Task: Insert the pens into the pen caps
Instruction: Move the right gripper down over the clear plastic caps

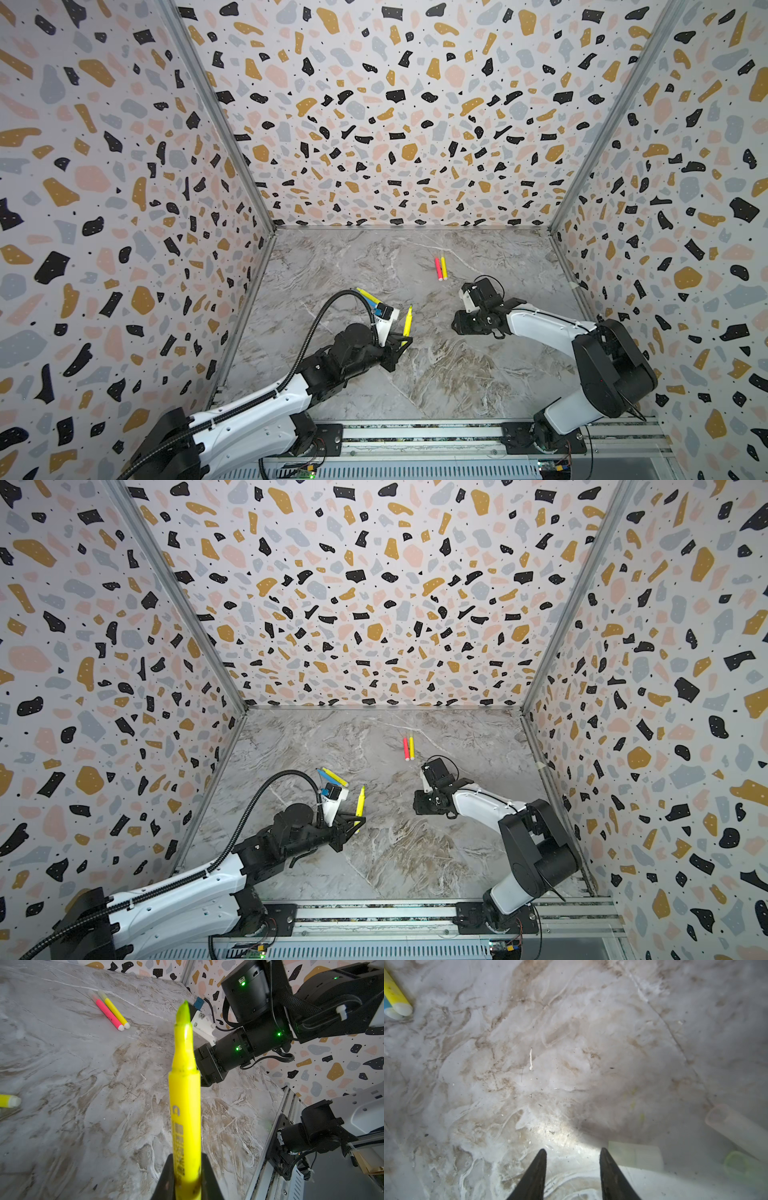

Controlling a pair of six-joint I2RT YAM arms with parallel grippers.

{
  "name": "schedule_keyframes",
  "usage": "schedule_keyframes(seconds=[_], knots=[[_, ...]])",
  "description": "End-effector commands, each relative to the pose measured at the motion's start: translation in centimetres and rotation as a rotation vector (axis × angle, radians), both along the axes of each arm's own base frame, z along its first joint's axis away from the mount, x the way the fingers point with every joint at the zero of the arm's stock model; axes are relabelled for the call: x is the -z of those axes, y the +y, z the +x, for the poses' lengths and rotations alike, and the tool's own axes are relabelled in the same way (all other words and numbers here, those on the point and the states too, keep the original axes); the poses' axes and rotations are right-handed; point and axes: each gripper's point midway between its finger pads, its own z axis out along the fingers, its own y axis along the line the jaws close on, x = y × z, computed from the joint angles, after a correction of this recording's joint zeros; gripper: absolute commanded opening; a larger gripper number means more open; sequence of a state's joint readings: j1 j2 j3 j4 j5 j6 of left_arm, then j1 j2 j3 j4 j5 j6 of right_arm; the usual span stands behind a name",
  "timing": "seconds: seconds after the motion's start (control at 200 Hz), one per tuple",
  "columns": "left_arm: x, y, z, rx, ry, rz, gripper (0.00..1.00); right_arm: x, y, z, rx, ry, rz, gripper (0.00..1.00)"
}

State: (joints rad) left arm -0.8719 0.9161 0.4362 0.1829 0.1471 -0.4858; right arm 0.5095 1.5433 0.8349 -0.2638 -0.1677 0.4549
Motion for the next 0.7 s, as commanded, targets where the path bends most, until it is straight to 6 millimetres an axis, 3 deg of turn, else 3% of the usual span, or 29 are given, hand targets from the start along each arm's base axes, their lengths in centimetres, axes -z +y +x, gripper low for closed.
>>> schedule_keyframes(seconds=[0.0, 0.26, 0.696], knots=[[-1.3, -0.1, 0.1, -0.002, -0.037, -0.025, 0.00, -2.2, 0.4, 0.7, 0.003, -0.039, 0.012, 0.43], [-1.8, 0.0, 0.1, -0.007, -0.042, -0.028, 0.00, -1.9, 0.2, 2.6, 0.013, -0.039, -0.050, 0.43], [-1.5, 0.1, 0.1, -0.008, -0.045, -0.021, 0.00, 0.3, -0.2, 2.0, 0.006, 0.004, -0.085, 0.43]])
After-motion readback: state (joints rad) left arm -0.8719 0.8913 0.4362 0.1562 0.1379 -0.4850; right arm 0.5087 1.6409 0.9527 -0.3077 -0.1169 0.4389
